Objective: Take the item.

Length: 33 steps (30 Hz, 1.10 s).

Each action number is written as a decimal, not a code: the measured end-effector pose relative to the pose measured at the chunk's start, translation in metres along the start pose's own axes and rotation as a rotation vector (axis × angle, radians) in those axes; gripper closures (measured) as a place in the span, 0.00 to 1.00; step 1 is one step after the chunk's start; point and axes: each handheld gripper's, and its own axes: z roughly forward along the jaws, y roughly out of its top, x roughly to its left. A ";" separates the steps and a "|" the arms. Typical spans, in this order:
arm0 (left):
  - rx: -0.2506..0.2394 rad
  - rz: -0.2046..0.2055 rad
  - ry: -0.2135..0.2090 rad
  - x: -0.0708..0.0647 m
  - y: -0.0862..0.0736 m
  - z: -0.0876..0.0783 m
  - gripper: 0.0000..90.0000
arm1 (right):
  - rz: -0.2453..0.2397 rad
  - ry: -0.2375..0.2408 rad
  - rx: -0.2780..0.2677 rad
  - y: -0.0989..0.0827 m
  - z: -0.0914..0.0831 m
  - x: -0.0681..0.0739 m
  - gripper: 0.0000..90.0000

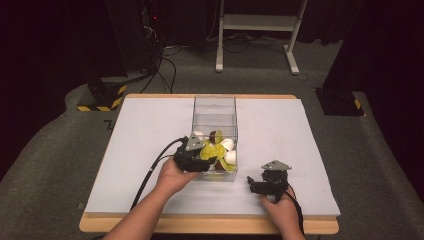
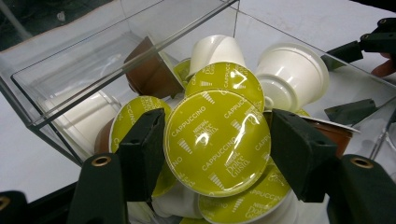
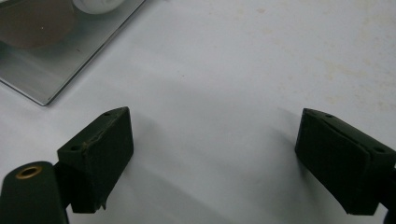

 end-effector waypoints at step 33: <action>-0.102 -0.074 -0.065 0.000 0.009 -0.016 0.42 | 0.000 -0.001 -0.001 0.000 0.000 0.000 0.13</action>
